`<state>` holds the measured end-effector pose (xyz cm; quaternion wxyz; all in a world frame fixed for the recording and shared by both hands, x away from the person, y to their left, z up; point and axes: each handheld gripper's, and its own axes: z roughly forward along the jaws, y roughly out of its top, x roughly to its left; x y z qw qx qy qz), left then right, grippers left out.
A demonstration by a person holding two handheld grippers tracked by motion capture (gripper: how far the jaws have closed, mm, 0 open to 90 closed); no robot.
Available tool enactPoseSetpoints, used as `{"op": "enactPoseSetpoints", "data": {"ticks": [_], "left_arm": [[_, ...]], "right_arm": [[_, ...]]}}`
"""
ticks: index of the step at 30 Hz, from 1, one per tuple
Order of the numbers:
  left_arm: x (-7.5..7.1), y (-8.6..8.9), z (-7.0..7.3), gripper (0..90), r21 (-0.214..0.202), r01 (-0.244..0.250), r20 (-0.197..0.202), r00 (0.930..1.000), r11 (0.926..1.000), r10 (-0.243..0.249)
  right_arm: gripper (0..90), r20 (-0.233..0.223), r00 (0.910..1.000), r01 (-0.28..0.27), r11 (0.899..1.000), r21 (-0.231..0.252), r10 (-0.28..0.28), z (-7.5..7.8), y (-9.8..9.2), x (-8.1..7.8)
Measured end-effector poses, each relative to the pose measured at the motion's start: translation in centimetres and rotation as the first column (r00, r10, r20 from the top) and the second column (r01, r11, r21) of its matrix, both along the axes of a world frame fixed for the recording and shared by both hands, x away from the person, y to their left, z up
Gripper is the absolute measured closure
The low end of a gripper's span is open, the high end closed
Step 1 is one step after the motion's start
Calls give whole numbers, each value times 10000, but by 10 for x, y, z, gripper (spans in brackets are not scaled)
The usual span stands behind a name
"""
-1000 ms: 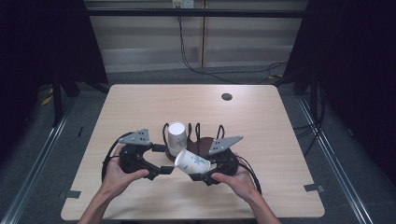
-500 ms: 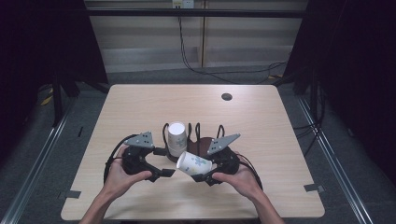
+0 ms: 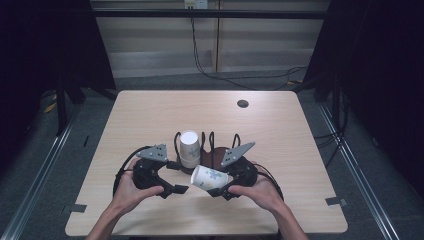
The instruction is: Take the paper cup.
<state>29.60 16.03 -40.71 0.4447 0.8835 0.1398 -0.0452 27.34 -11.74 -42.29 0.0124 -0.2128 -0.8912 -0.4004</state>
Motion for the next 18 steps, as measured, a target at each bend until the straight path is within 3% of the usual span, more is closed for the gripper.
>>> {"op": "enactPoseSetpoints", "data": {"ticks": [4, 13, 18], "left_arm": [[-1, -2, -1, 180, 143, 80, 16, 10000, 9999, -80], [-2, -5, -4, 178, 289, 218, -85, 9997, 9993, -216], [-5, -7, -5, 178, 393, 446, 150, 9989, 9982, -452]], "right_arm": [[284, -83, 9998, -204, 9984, -534, 200, -1, 4, -1], [281, -91, 9987, -514, 9945, -913, 507, 0, 8, -1], [281, -164, 9978, -651, 9917, -1107, 637, 1, 8, -2]]}}
